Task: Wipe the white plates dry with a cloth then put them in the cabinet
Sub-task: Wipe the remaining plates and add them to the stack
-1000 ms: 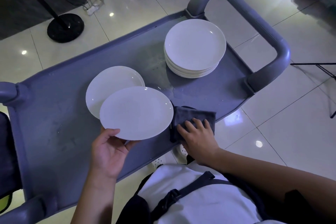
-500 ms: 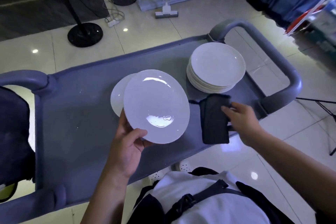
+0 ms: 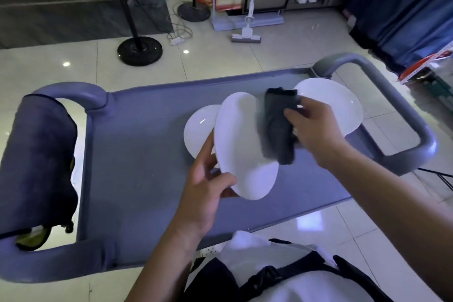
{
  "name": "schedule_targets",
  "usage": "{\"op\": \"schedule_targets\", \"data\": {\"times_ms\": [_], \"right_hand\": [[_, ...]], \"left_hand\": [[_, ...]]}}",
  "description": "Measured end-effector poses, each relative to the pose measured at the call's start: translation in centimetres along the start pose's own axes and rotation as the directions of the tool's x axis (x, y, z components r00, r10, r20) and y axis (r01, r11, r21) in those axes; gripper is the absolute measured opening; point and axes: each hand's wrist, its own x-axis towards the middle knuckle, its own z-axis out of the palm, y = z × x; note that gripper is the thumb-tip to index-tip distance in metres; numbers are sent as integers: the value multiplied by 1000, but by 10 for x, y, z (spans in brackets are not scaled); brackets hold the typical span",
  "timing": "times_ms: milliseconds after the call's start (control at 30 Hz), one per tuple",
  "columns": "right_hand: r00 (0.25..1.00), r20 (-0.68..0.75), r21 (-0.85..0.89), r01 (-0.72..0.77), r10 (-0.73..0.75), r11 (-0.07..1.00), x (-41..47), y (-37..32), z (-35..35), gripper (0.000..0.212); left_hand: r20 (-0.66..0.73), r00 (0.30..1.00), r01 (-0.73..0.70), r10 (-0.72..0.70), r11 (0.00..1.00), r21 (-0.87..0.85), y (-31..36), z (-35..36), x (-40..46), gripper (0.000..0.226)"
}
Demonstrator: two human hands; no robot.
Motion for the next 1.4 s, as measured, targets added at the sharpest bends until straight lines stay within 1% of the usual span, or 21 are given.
{"op": "schedule_targets", "data": {"times_ms": [67, 133, 300, 367, 500, 533, 633, 700, 733, 833, 1000, 1033, 1067, 1100, 1167, 1233, 1267, 1300, 1333, 1367, 1400], "right_hand": [[996, 53, -119, 78, -72, 990, -6, -15, 28, 17], [992, 79, -162, 112, -100, 980, -9, -27, 48, 20], [955, 204, -96, 239, -216, 966, -19, -56, 66, 18], [910, 308, -33, 302, -278, 953, -23, -65, 67, 17], [765, 538, 0, 421, -355, 907, -25, -60, 64, 19], [731, 578, 6, 440, -363, 898, -25, -57, 63, 23], [623, 694, 36, 471, -361, 881, -25, -46, 55, 23], [565, 750, 43, 478, -344, 878, -28, -41, 48, 31], [545, 769, 34, 489, -335, 872, -29, -39, 45, 34], [509, 803, -8, 531, -311, 847, -32, -34, 34, 41], [458, 851, -122, 646, -256, 753, -35, -14, 11, 42], [467, 853, -151, 649, -234, 745, -35, -7, 5, 42], [491, 841, -154, 623, -230, 767, -35, 1, -2, 40], [526, 819, -130, 559, -229, 819, -35, 8, -10, 38], [685, 694, -99, 398, -224, 912, -33, 27, -26, 43], [844, 515, 30, 160, -152, 987, -27, 41, -41, 52], [884, 459, 162, 14, -88, 987, -23, 45, -47, 41], [907, 420, 281, -100, -28, 955, -17, 48, -53, 16], [923, 384, 342, -118, -24, 932, -12, 45, -58, 19], [933, 357, 361, -107, -32, 926, -7, 41, -61, 32], [946, 314, 383, -49, -80, 922, -2, 32, -64, 19]], "left_hand": [[19, 1000, -19, 19, 999, 34, 7, -1, 0, 84], [4, 1000, -26, 26, 998, 60, 11, -5, 2, 85], [-12, 1000, -22, 23, 999, 23, 17, -19, 9, 83], [24, 999, -42, 42, 999, 0, 17, -20, 11, 81], [38, 998, -43, 47, 993, -107, 14, -25, 14, 75], [50, 998, -35, 44, 986, -160, 14, -26, 14, 71], [54, 998, -16, 32, 960, -280, 16, -26, 10, 52], [5, 1000, -6, 8, 950, -312, 15, -24, 9, 58], [-7, 1000, -6, 3, 950, -311, 14, -23, 9, 58], [-25, 999, -46, 41, 962, -271, 11, -18, 9, 48], [-131, 986, -138, 101, 939, -314, 5, -8, 7, 51], [-156, 984, -135, 92, 946, -294, 4, -8, 7, 53], [-172, 982, -126, 81, 954, -272, 3, -8, 7, 54], [-183, 980, -124, 78, 959, -254, 4, -9, 7, 56], [-199, 977, -128, 79, 960, -249, 7, -11, 7, 57], [-220, 973, -128, 76, 965, -231, 10, -13, 6, 59], [-230, 970, -125, 73, 967, -220, 13, -12, 6, 61], [-237, 969, -120, 68, 970, -209, 14, -11, 4, 63], [-239, 969, -113, 64, 974, -198, 15, -10, 3, 65], [-242, 968, -109, 64, 977, -181, 16, -7, 2, 65], [-247, 967, -107, 64, 980, -167, 16, -3, 2, 63]]}}
